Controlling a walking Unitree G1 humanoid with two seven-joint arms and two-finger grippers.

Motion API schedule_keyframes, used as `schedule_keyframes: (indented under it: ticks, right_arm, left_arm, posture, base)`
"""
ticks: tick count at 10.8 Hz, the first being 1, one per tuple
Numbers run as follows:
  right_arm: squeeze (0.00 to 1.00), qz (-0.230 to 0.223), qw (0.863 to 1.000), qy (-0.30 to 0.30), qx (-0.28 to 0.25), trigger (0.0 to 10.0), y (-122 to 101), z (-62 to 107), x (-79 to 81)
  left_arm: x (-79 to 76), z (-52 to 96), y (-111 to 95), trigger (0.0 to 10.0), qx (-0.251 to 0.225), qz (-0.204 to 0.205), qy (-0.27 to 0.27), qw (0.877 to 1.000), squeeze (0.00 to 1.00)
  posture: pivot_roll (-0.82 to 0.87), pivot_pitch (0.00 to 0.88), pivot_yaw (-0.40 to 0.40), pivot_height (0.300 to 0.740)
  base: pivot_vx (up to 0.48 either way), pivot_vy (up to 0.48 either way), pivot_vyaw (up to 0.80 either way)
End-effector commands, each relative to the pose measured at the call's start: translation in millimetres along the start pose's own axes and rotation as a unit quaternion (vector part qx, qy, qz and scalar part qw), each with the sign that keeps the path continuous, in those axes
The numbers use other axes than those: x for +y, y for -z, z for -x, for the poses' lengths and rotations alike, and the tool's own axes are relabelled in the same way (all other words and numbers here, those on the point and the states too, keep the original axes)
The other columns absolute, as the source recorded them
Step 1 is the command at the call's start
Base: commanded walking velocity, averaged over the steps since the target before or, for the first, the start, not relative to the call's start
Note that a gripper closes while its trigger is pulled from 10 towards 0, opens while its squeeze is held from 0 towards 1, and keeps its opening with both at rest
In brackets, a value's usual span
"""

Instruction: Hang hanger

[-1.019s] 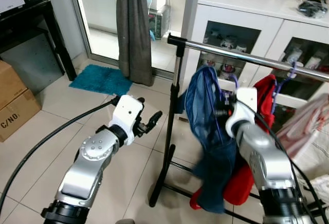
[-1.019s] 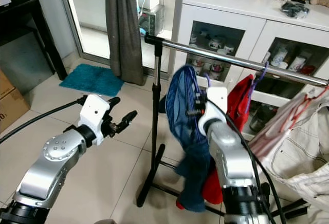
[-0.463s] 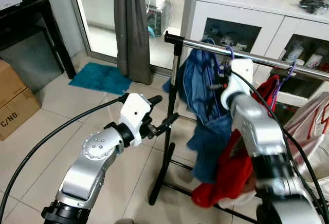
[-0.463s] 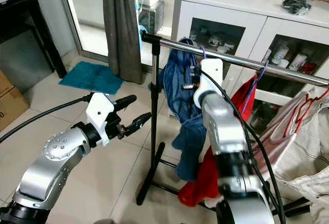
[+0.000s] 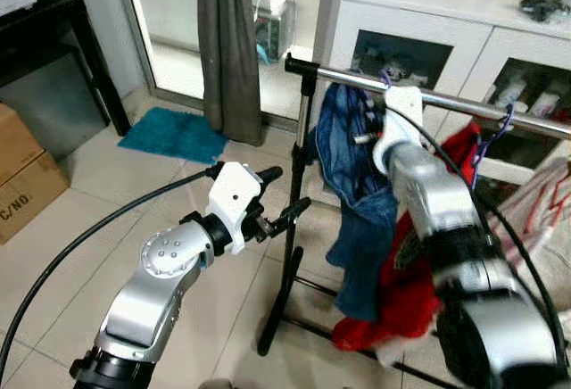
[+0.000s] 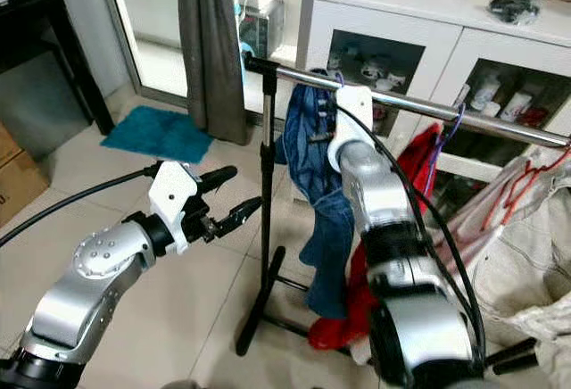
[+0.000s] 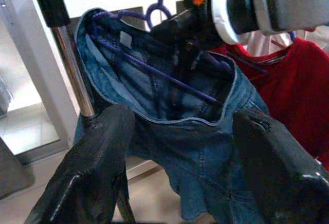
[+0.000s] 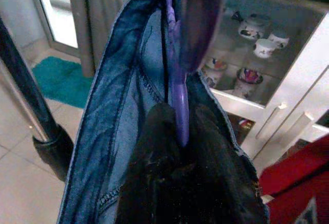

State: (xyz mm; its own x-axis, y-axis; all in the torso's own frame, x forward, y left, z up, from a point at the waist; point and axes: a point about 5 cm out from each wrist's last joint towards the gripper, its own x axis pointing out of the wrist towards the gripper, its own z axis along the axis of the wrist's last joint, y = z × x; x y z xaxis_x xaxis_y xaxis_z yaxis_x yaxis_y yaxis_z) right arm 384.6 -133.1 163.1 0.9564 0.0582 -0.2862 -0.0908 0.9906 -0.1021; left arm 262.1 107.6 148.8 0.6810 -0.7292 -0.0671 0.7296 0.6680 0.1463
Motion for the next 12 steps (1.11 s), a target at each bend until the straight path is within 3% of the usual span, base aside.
schedule_keyframes:
  ticks: [1,4,7,8,9,12]
  right_arm:
    - [0.0,-0.004,1.0,0.01,-0.003,10.0,-10,-3.6,-3.8]
    - [0.0,-0.01,1.0,0.005,0.02,10.0,-12,-10.5,-3.0]
    - [0.0,-0.009,0.999,-0.017,0.048,10.0,0,-13.0,2.1]
    - [0.16,-0.014,0.999,-0.02,0.046,10.0,2,-12.9,2.1]
    - [1.0,-0.021,0.999,-0.025,0.033,10.0,0,-12.4,0.6]
    - [1.0,-0.038,0.997,-0.054,-0.037,10.0,-9,3.7,-10.8]
  left_arm:
    - [-2.4,-0.4,-4,10.0,-0.005,-0.004,0.008,1.0,0.0]
    - [-2.9,1.4,-4,10.0,-0.006,-0.006,0.006,1.0,0.0]
    - [-2.7,2.1,-3,10.0,-0.004,-0.014,0.001,1.0,0.0]
    - [-2.4,1.9,-3,10.0,-0.003,-0.015,0.0,1.0,0.0]
    - [-1.2,1.3,-3,10.0,-0.003,-0.016,-0.003,1.0,0.0]
    - [7.9,0.6,-6,10.0,-0.015,0.007,-0.04,0.999,0.0]
  posture:
    - [0.15,0.0,-0.053,0.74]
    - [0.16,0.0,-0.064,0.74]
    - [0.16,0.0,-0.064,0.74]
    - [0.16,0.0,-0.06,0.74]
    - [0.15,0.0,-0.058,0.74]
    - [0.15,0.0,-0.029,0.74]
  base:
    - [0.0,0.0,0.0]
    - [0.0,0.0,0.0]
    - [0.0,0.0,0.0]
    - [0.0,0.0,0.0]
    - [0.0,0.0,0.0]
    - [0.0,0.0,0.0]
